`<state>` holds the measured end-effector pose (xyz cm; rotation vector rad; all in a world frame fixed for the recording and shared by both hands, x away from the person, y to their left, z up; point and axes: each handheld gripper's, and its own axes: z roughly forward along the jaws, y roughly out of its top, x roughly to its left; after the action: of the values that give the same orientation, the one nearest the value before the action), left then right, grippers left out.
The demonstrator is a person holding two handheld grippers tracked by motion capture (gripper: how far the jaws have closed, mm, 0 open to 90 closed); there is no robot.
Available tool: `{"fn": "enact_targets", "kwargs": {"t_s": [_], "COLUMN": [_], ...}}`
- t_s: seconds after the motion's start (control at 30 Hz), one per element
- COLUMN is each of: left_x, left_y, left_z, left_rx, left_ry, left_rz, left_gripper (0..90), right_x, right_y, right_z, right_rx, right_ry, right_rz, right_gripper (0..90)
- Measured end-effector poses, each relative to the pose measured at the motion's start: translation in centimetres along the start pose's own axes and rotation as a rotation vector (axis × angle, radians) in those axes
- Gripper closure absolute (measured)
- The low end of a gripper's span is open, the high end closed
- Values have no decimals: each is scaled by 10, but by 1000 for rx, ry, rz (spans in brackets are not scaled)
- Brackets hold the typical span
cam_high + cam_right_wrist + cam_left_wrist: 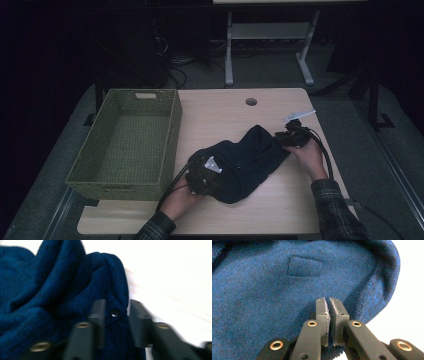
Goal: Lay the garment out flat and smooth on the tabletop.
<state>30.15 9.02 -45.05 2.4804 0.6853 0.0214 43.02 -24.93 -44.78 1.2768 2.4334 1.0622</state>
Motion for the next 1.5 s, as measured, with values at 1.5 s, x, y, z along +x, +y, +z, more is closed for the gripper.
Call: {"fn": "enact_targets", "kwargs": {"t_s": [1.5], "left_x": [-1], "left_y": [1], "left_z": [-1], "left_rx": [16], "left_ry": [14], "left_rz": [10], "left_gripper": [863], "right_x": [-16], "right_y": [40], "right_z": [2], "right_rx": [7], "right_ry": [-164], "right_rz": [-38], "right_gripper": [734]}}
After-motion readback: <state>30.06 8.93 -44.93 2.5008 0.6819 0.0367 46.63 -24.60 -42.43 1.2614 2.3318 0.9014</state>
